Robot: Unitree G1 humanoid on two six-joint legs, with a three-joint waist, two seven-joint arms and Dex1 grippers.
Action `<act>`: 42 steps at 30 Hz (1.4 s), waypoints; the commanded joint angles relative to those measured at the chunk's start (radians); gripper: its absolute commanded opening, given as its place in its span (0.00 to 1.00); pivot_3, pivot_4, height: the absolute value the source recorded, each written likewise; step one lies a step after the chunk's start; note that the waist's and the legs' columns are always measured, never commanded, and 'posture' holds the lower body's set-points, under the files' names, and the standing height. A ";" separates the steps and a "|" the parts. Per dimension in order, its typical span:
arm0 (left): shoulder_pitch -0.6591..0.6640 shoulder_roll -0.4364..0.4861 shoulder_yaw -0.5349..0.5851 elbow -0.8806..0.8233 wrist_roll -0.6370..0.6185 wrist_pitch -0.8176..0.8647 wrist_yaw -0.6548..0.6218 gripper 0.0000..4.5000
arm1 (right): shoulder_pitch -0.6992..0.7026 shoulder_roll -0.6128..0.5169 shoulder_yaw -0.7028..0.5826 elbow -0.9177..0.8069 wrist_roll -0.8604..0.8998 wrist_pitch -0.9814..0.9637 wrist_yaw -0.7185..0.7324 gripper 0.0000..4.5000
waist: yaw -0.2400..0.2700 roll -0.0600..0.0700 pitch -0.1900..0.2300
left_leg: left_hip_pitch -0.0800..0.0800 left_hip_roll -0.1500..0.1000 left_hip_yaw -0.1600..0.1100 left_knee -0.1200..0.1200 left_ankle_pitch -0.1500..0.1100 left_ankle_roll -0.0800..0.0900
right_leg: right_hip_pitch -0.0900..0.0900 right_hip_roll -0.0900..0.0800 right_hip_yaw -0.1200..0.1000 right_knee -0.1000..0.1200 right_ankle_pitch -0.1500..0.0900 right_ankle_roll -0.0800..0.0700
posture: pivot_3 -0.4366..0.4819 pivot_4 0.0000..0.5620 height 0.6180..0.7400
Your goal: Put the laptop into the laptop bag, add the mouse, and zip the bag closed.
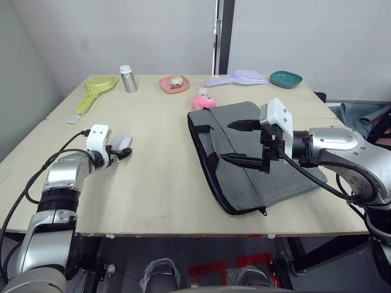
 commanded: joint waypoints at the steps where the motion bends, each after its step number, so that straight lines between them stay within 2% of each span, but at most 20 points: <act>1: -0.016 0.006 0.019 0.033 -0.005 -0.043 -0.030 0.88 | 0.000 -0.016 -0.035 -0.046 0.014 0.007 -0.014 1.00 | 0.000 0.000 0.000 | 0.000 0.000 0.000 0.000 0.000 0.000 | 0.000 0.000 0.000 0.000 0.000 0.000 | 0.48 0.27 1.00; 4: 0.007 0.019 0.026 0.011 -0.008 -0.028 -0.053 0.65 | 0.005 -0.021 -0.039 -0.052 0.018 0.014 -0.019 1.00 | 0.001 0.000 0.000 | -0.002 0.000 0.000 0.000 0.000 0.000 | 0.000 0.000 0.000 -0.002 0.000 0.000 | 0.48 0.27 1.00; 5: 0.015 0.021 0.030 -0.003 -0.010 -0.021 -0.056 0.63 | 0.006 -0.023 -0.039 -0.054 0.019 0.016 -0.019 1.00 | 0.001 0.000 0.000 | -0.002 0.000 0.000 0.000 0.000 -0.001 | 0.000 0.000 0.000 -0.003 0.000 0.000 | 0.48 0.27 1.00; 8: 0.049 0.049 0.036 -0.091 -0.039 0.043 -0.108 0.63 | 0.011 -0.026 -0.044 -0.059 0.022 0.023 -0.022 1.00 | -0.002 0.000 0.000 | -0.004 0.000 0.000 -0.002 0.000 -0.001 | 0.000 0.000 0.000 -0.007 -0.001 0.001 | 0.48 0.27 1.00; 13: 0.192 0.188 0.025 -0.360 -0.150 0.040 -0.443 0.63 | 0.009 -0.014 -0.042 -0.057 0.047 0.081 -0.074 1.00 | -0.009 0.000 0.001 | -0.006 0.001 0.000 -0.008 0.000 -0.002 | -0.002 0.001 -0.001 -0.014 -0.001 0.000 | 0.48 0.27 1.00; 16: 0.239 0.300 0.001 -0.411 -0.169 0.006 -0.634 0.63 | -0.004 0.032 -0.037 -0.059 0.091 0.202 -0.181 1.00 | -0.012 0.000 0.002 | -0.006 0.002 0.000 -0.013 0.000 -0.003 | -0.002 0.002 -0.002 -0.017 -0.001 0.000 | 0.48 0.27 1.00; 19: 0.195 0.335 0.003 -0.408 -0.209 0.008 -0.728 0.63 | -0.021 0.094 -0.036 -0.063 0.117 0.322 -0.299 1.00 | -0.006 0.002 0.002 | -0.004 0.002 0.001 -0.016 0.000 -0.004 | -0.002 0.002 -0.002 -0.018 -0.001 -0.001 | 0.48 0.27 1.00; 24: 0.123 0.331 -0.075 -0.466 -0.244 0.022 -0.873 0.63 | -0.040 0.236 0.031 -0.049 0.066 0.459 -0.483 1.00 | -0.003 0.002 0.003 | -0.003 0.001 0.003 -0.016 0.001 -0.005 | -0.002 0.001 -0.001 -0.018 -0.001 -0.001 | 0.48 0.27 1.00; 29: 0.032 0.274 -0.175 -0.412 -0.190 -0.050 -0.910 0.63 | -0.005 0.353 0.124 0.050 -0.057 0.444 -0.595 1.00 | -0.007 0.002 0.003 | -0.002 0.001 0.005 -0.020 0.004 -0.011 | -0.003 0.002 -0.001 -0.018 -0.002 -0.001 | 0.48 0.27 1.00; 33: -0.011 0.242 -0.229 -0.379 -0.144 -0.127 -0.938 0.63 | 0.018 0.407 0.161 0.129 -0.132 0.412 -0.624 1.00 | -0.010 0.002 0.003 | -0.004 0.001 0.005 -0.020 0.004 -0.011 | -0.005 0.002 -0.001 -0.018 -0.002 0.000 | 0.48 0.27 1.00; 36: -0.049 0.218 -0.250 -0.325 -0.121 -0.178 -0.959 0.63 | 0.036 0.439 0.174 0.172 -0.178 0.392 -0.638 0.83 | -0.010 0.002 0.003 | -0.004 0.001 0.005 -0.020 0.004 -0.012 | -0.005 0.002 -0.001 -0.018 -0.002 0.000 | 0.48 0.27 1.00; 42: -0.102 0.180 -0.275 -0.226 -0.072 -0.288 -0.983 0.63 | 0.079 0.450 0.161 0.119 -0.196 0.408 -0.623 0.37 | -0.007 0.002 0.003 | -0.001 0.001 0.005 -0.020 0.004 -0.012 | -0.002 0.002 -0.001 -0.018 -0.002 0.000 | 0.48 0.27 1.00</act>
